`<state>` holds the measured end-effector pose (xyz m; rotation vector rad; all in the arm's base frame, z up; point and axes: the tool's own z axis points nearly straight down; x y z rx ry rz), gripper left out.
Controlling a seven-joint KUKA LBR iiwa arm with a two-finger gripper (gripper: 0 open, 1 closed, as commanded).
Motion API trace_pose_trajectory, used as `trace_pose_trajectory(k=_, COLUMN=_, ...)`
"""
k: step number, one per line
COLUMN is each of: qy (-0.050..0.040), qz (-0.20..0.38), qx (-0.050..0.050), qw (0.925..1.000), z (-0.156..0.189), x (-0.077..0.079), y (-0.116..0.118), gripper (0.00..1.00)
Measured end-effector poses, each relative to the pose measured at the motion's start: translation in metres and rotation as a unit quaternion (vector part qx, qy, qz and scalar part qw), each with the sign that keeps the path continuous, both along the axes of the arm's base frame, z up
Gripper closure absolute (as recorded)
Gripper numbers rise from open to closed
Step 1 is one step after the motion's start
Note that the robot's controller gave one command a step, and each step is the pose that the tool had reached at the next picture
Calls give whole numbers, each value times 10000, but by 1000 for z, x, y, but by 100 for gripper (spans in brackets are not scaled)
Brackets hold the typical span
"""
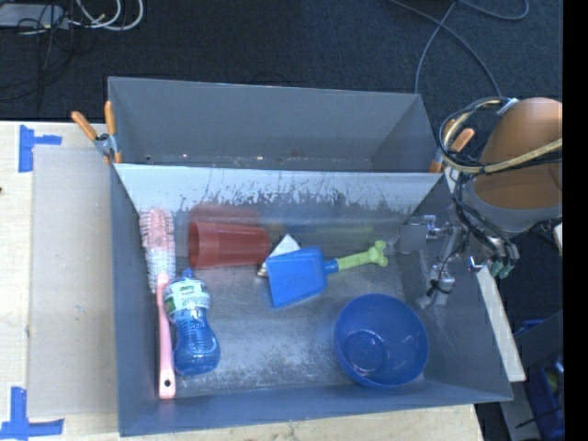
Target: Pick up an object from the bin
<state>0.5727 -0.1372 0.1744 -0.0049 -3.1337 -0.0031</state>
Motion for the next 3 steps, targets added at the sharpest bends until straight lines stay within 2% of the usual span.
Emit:
trace_pose_trajectory(k=1, qy=-36, qz=20, qx=-8, qw=10000, z=4, x=2, y=1, gripper=0)
trace_pose_trajectory(k=2, qy=-41, qz=759, qx=-4, qw=9971, z=-60, x=-14, y=6, gripper=0)
trace_pose_trajectory(k=3, qy=-20, qz=1029, qx=6, qw=9947, z=-91, x=-19, y=8, gripper=0)
